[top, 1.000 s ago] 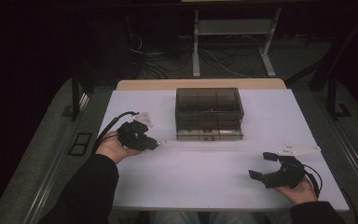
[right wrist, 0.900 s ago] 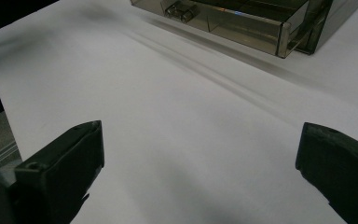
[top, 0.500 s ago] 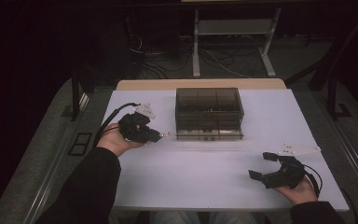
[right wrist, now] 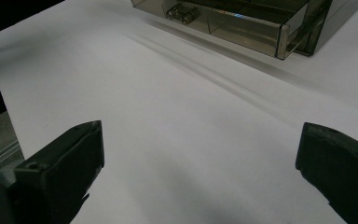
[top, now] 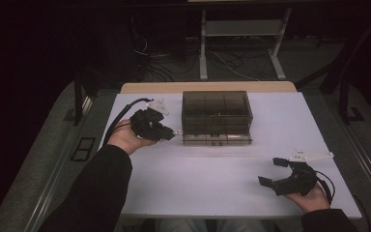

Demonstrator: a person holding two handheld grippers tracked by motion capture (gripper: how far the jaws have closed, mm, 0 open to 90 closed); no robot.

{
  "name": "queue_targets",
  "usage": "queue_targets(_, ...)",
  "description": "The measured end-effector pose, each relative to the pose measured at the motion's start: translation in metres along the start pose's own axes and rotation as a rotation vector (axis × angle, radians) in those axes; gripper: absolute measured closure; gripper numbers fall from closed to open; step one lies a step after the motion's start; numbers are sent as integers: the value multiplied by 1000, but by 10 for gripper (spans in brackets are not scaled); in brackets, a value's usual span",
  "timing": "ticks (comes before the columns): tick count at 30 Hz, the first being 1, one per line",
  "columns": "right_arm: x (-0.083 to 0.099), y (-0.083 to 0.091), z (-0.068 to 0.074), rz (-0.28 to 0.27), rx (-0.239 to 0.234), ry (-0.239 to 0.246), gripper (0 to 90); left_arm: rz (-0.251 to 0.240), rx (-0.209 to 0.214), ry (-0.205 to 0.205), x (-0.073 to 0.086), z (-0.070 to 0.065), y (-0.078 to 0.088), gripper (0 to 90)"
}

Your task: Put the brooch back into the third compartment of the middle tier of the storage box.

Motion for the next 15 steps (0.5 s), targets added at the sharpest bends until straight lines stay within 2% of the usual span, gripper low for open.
queue_targets(5, 0, 0, 0, -3, -2, 3, 7, -1, 5, -5, -7, -1, -3, 790)
queue_targets(12, 0, 0, 0, -2, -3, 4, 7, -6, 8, -34, -17, -1, -6, 790)
queue_targets(15, 0, 0, 0, -2, -5, 4, 7, -24, 9, -24, -22, -1, -8, 790)
Point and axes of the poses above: each handheld gripper's, and its own axes: y roughly backward along the jaws, x roughly out of its underside, z roughly to its left, the point moved 6 cm from there along -y, roughly forward along the jaws, and after that the axes turned 5 degrees about x, right-handed, at the moved point
